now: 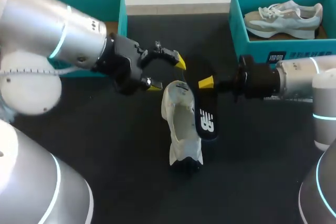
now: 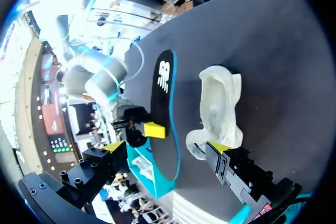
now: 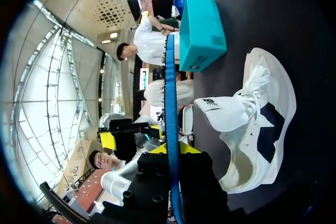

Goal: Take the shoe out of the shoebox, open the shoe tongue, remove and reinsert the insole, then place the shoe into the shoebox

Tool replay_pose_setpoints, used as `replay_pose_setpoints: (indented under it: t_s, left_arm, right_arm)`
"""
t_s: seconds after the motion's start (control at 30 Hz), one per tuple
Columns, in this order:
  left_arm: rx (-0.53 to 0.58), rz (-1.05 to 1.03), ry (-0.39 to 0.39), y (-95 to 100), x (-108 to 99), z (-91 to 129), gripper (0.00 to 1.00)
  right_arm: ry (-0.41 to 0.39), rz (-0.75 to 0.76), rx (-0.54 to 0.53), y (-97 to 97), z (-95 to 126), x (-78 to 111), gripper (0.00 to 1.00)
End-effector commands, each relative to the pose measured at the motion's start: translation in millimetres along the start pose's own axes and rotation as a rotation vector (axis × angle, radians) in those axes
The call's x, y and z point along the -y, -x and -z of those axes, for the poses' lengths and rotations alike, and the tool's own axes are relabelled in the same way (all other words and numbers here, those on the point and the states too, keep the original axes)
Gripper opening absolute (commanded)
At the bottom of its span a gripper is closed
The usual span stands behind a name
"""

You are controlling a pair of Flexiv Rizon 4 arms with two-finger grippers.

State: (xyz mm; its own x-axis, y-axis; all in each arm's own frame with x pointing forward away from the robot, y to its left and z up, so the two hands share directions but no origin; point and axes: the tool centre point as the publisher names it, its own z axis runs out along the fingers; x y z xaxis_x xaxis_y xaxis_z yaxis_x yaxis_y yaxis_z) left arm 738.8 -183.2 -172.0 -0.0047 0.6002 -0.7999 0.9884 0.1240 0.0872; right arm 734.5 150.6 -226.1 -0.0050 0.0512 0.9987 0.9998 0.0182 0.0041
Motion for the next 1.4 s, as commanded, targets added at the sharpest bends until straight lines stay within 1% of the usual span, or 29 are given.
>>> replay_pose_setpoints:
  t_s: [0.03, 0.27, 0.37, 0.57, 0.67, 0.7, 0.73, 0.8, 0.83, 0.87, 0.9, 0.97, 1.03, 1.07, 1.1, 1.13, 1.17, 1.33, 1.4]
  left_arm:
    - [0.550, -0.002, 0.061, -3.7, 2, -8, 1.00]
    - [0.616, -0.023, 0.071, -4.4, -7, -31, 1.00]
    - [0.622, -0.023, 0.069, -3.9, -10, -39, 1.00]
    - [0.663, -0.035, 0.071, -1.3, -19, -50, 1.00]
    - [0.673, -0.037, 0.070, 1.5, -22, -54, 0.97]
    - [0.676, -0.038, 0.067, 3.2, -22, -55, 0.95]
    - [0.684, -0.041, 0.064, 5.3, -22, -56, 0.88]
    - [0.688, -0.040, 0.054, 8.6, -21, -58, 0.82]
    - [0.692, -0.042, 0.052, 10.0, -20, -59, 0.76]
    - [0.694, -0.044, 0.042, 11.8, -18, -60, 0.73]
    - [0.695, -0.044, 0.041, 12.8, -17, -61, 0.71]
    - [0.697, -0.042, 0.031, 14.6, -13, -63, 0.76]
    - [0.702, -0.039, 0.028, 14.8, -12, -64, 0.75]
    - [0.704, -0.037, 0.029, 14.6, -13, -67, 0.70]
    - [0.705, -0.034, 0.029, 14.9, -12, -68, 0.69]
    - [0.711, -0.032, 0.031, 15.5, -11, -69, 0.61]
    - [0.712, -0.032, 0.032, 16.3, -11, -70, 0.48]
    - [0.718, -0.030, 0.030, 18.4, -9, -75, 0.43]
    - [0.719, -0.027, 0.028, 18.4, -8, -76, 0.38]
  right_arm:
    - [0.007, -0.004, -0.001, -4.9, -3, 4.7, 0.00]
    - [0.023, -0.005, -0.001, -14.6, -9, 10.0, 0.00]
    - [0.031, -0.005, 0.003, -16.8, -10, 13.2, 0.00]
    - [0.043, 0.006, 0.003, -24.3, -15, 20.8, 0.00]
    - [0.044, 0.011, 0.002, -27.1, -18, 23.9, 0.00]
    - [0.043, 0.012, 0.002, -27.5, -18, 24.6, 0.00]
    - [0.042, 0.011, 0.002, -27.7, -19, 25.3, 0.00]
    - [0.039, 0.010, 0.001, -27.1, -21, 25.7, 0.00]
    - [0.036, 0.008, 0.000, -26.6, -22, 25.5, 0.00]
    - [0.037, 0.008, 0.000, -26.2, -22, 25.0, 0.00]
    - [0.036, 0.007, 0.001, -25.9, -22, 24.5, 0.00]
    - [0.036, 0.007, 0.002, -25.1, -22, 22.8, 0.00]
    - [0.033, 0.007, 0.003, -24.4, -23, 21.2, 0.00]
    - [0.026, 0.007, 0.001, -23.5, -23, 20.2, 0.00]
    - [0.025, 0.006, 0.000, -23.2, -23, 19.7, 0.00]
    - [0.024, 0.006, 0.001, -23.0, -23, 19.4, 0.00]
    - [0.021, 0.005, 0.000, -23.0, -23, 19.3, 0.00]
    - [0.014, 0.006, 0.000, -23.0, -24, 19.1, 0.00]
    - [0.015, 0.008, 0.000, -22.9, -24, 19.1, 0.00]
